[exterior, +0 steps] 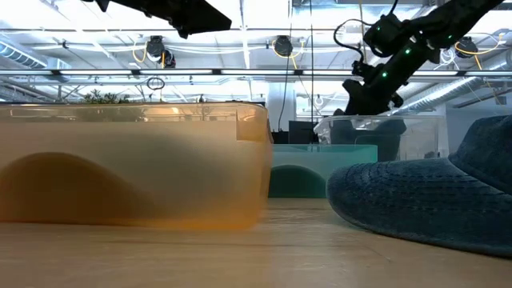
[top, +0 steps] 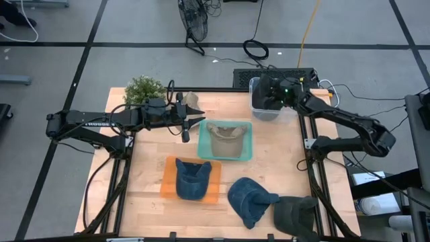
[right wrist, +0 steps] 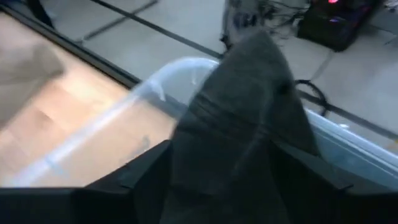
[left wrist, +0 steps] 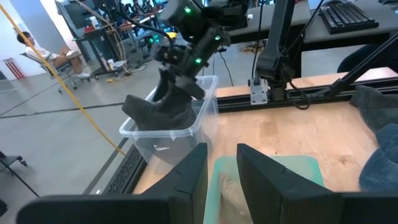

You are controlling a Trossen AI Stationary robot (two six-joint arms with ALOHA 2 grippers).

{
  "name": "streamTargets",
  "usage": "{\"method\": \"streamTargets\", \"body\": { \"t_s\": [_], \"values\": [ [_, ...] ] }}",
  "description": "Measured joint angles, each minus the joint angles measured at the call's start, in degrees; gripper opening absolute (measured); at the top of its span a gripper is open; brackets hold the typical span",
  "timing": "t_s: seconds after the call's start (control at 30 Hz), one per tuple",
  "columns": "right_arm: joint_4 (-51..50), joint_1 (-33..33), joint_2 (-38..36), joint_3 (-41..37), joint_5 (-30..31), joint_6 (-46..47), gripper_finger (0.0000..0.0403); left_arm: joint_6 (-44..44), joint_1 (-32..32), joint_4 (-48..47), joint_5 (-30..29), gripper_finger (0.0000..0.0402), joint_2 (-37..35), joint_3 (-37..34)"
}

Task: Pick & Place hat
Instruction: Put the left black cap into the transparent bin

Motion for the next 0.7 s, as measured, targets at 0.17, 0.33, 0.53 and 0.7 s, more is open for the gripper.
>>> {"method": "streamTargets", "body": {
  "t_s": [0.17, 0.33, 0.53, 0.7],
  "values": [
    [5.05, -0.98, 2.27, 0.0, -4.93, 2.41, 0.027, 0.22, -0.02, -0.3, 0.04, 0.0097, 0.0, 0.0],
    [6.7, -1.62, 5.22, 0.0, -4.36, 2.59, 0.0247, 0.69, -0.02, -1.39, 0.07, 0.0097, 0.0, 0.0],
    [6.48, -1.83, 8.06, 0.02, -1.68, 2.15, 0.0202, 0.7, -0.02, -1.64, 0.07, 0.0097, 0.0, 0.0],
    [6.09, -1.21, 6.75, 0.0, -1.76, 0.44, 0.0142, 0.72, -0.01, -1.68, 0.09, 0.0097, 0.0, 0.0]
  ]
}}
